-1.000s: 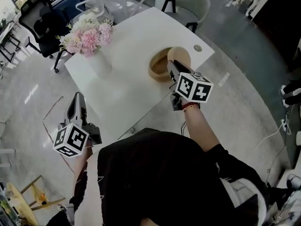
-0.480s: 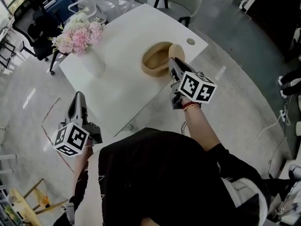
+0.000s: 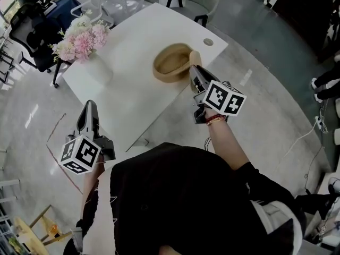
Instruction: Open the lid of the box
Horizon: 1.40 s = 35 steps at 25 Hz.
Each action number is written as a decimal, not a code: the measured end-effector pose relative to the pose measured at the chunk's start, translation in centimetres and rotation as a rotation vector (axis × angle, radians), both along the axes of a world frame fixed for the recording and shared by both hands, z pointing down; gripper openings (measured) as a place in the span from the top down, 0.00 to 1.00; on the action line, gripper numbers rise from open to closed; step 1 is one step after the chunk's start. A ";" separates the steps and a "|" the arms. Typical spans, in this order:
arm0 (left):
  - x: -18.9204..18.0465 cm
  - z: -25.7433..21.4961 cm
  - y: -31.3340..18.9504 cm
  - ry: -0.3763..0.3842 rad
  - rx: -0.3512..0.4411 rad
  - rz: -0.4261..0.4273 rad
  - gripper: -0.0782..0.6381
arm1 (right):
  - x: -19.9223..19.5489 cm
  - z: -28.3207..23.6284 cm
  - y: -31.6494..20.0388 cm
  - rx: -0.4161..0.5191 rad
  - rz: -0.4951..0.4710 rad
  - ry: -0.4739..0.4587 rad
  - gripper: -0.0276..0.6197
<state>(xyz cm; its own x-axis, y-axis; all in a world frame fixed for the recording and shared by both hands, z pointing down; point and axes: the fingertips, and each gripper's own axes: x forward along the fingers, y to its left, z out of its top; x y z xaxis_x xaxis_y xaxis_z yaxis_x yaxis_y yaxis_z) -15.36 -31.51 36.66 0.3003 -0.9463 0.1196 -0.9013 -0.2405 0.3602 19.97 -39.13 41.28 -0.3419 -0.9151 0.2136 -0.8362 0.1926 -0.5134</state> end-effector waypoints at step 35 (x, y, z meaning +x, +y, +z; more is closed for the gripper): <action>1.3 0.6 4.2 0.000 -0.009 0.056 0.88 | 0.3 2.5 7.0 -0.065 0.030 -0.055 0.84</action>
<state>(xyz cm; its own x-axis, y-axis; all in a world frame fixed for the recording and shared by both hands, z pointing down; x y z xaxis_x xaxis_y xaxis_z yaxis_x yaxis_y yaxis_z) -14.09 -27.32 37.29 0.3525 -0.9270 0.1282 -0.8865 -0.2869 0.3631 20.31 -32.16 43.82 -0.3275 -0.9098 0.2549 -0.8114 0.1326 -0.5692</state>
